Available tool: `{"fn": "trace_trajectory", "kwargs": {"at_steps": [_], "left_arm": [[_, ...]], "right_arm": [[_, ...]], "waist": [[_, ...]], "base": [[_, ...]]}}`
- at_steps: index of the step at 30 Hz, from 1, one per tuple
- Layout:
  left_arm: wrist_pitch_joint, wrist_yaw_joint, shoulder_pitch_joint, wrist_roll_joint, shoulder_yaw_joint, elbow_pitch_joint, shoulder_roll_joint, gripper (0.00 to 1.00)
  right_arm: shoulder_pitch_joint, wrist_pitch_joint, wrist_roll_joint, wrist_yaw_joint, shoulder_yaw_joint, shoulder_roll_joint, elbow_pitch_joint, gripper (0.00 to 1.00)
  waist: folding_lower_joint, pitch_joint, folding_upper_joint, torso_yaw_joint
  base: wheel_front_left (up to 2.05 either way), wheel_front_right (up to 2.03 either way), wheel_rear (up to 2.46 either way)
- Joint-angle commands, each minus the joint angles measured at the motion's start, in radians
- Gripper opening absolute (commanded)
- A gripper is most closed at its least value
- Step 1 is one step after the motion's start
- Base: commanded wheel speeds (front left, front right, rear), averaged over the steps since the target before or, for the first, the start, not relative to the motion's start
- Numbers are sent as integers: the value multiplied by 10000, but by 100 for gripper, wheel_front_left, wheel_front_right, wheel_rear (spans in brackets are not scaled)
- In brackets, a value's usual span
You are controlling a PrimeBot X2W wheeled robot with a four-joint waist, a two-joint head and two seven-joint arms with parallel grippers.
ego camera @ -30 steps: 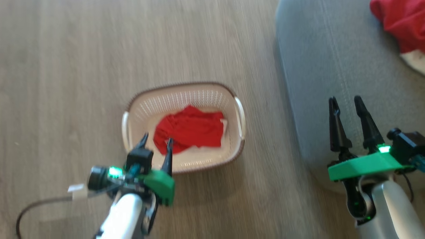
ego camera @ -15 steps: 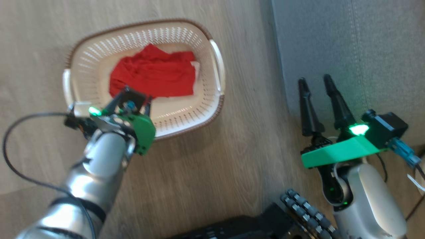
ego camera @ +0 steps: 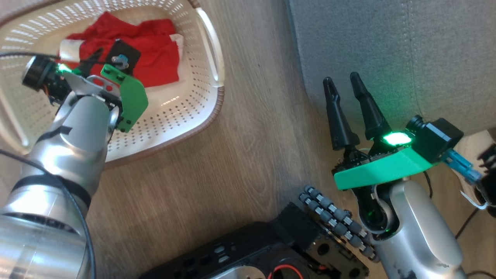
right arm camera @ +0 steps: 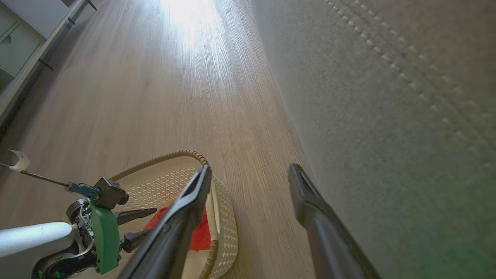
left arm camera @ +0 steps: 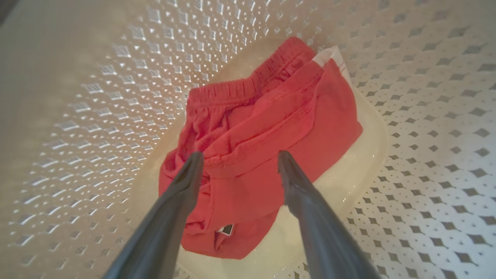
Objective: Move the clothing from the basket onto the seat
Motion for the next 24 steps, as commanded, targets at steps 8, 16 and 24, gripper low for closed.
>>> {"fn": "trace_trajectory", "kwargs": {"at_steps": [8, 16, 24], "left_arm": [[1147, -102, -601, 291, -272, 30, 475, 100], [1963, -289, -1176, 699, -865, 53, 676, 100], [2310, -633, -1417, 540, -979, 59, 630, 100]], "right_arm": [[483, -93, 390, 69, 243, 13, -471, 100], [814, -93, 557, 69, 275, 13, -736, 100], [1101, -93, 452, 69, 261, 14, -1192, 100]], "waist": [[-3, 457, 1, -309], [-3, 766, 1, -297], [-3, 1034, 1, -122]], "base": [[0, 0, 0], [0, 0, 0], [0, 0, 0]]}}
